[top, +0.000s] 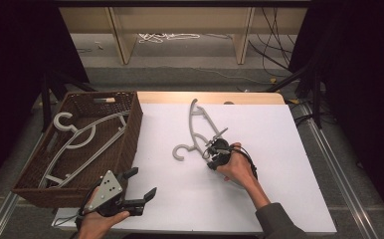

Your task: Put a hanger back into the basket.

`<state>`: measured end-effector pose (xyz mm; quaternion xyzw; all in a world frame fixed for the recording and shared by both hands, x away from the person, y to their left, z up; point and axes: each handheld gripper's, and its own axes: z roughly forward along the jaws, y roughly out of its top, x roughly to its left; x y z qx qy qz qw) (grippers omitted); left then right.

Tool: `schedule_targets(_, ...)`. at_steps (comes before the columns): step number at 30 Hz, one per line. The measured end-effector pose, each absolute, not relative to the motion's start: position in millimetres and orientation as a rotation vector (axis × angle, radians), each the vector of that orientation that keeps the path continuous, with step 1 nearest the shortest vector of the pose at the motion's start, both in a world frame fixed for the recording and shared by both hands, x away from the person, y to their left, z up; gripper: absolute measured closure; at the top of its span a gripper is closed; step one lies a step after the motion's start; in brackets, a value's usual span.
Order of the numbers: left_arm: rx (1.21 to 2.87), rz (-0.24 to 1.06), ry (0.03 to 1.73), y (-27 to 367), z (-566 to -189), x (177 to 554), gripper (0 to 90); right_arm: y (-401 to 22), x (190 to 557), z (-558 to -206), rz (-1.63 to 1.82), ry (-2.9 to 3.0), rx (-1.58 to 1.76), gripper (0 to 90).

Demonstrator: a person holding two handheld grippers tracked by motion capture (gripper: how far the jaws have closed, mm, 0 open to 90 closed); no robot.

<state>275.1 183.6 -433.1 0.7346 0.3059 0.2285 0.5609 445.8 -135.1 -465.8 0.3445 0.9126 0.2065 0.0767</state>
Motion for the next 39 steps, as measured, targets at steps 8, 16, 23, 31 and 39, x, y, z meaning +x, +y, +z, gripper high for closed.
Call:
schedule_targets(8, 1.734, 0.537, 0.724, 183.5, -433.6, 274.8, 16.4, -132.7, 448.1, -465.0, 0.587, 2.742, 1.024, 72.4)
schedule_targets(16, 1.737, 0.536, 0.715, 182.7, -433.3, 275.0, 16.6, -128.5, 450.0, -463.8, 0.542, 2.759, 1.022, 75.9)
schedule_targets(23, 1.747, 0.537, 0.712, 182.9, -433.4, 274.2, 16.9, -128.7, 450.5, -463.5, 0.547, 2.762, 1.037, 78.2)
schedule_targets(31, 1.729, 0.529, 0.708, 183.1, -432.9, 275.1, 17.1, -133.6, 452.5, -463.2, 0.581, 2.768, 1.055, 81.7)
schedule_targets(39, 1.739, 0.533, 0.718, 184.1, -432.1, 274.1, 17.2, -137.7, 449.0, -461.2, 0.561, 2.817, 0.977, 82.2)
